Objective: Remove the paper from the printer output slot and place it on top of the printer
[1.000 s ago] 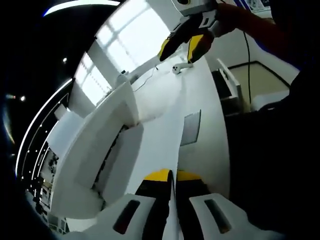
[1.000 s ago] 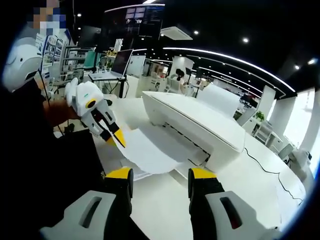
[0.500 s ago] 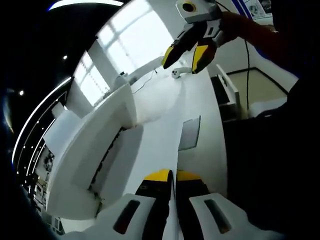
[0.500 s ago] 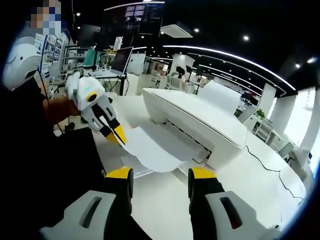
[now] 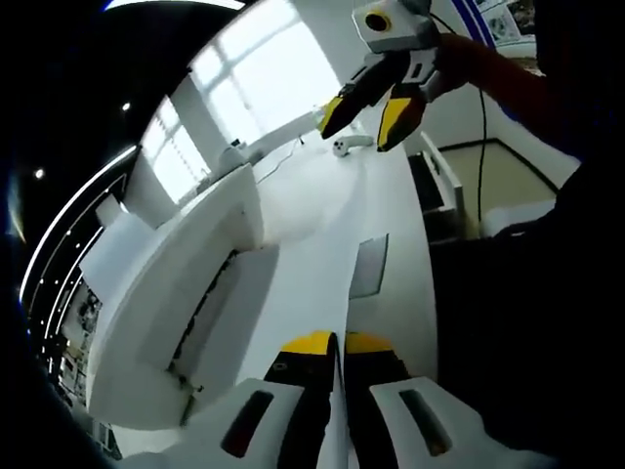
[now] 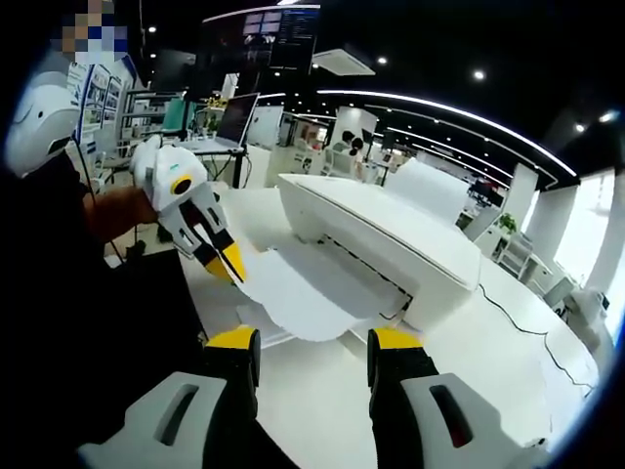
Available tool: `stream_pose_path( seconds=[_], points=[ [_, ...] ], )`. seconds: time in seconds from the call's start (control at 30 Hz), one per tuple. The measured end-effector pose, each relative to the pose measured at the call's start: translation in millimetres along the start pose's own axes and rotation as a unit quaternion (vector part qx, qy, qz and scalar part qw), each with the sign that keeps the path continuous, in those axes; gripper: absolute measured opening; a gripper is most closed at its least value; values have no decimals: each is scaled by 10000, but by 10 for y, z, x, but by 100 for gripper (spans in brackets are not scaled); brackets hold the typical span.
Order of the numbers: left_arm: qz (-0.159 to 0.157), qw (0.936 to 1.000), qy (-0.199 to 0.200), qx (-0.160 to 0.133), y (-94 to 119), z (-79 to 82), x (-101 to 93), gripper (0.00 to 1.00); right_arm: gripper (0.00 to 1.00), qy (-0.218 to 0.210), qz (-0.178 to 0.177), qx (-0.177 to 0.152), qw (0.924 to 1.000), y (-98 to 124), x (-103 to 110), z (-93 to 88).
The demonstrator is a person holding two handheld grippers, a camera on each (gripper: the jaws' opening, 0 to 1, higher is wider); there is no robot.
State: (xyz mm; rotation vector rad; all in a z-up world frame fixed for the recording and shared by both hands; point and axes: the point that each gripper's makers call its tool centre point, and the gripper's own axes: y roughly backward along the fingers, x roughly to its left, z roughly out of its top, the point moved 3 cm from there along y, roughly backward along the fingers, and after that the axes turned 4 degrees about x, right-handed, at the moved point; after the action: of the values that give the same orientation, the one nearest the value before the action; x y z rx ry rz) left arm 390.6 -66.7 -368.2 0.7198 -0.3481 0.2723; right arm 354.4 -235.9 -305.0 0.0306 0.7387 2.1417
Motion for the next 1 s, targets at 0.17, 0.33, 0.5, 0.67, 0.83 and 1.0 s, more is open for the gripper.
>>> stream_pose_path(
  seconds=[0.17, 0.33, 0.5, 0.67, 0.83, 1.0],
  points=[
    [30, 10000, -8, -44, 19, 12, 20, 6, 40, -4, -9, 16, 10000, 14, -3, -7],
    [-29, 10000, 13, -93, 35, 33, 27, 6, 40, -9, -2, -24, 10000, 8, -3, 12],
    [-81, 9997, 121, -186, 83, 57, 58, 6, 40, -13, 12, 2, 10000, -5, 12, -1],
    [-196, 9989, 265, -327, 97, 89, 40, 6, 40, -15, -10, 27, 10000, -1, 12, -7],
    [-233, 9983, 340, -409, 118, 94, 57, 6, 40, 0, -21, 9, 10000, 15, 15, 7],
    [-283, 9977, 414, -461, 108, 97, 43, 6, 40, -29, -27, 14, 10000, 25, 16, -3]
  ],
)
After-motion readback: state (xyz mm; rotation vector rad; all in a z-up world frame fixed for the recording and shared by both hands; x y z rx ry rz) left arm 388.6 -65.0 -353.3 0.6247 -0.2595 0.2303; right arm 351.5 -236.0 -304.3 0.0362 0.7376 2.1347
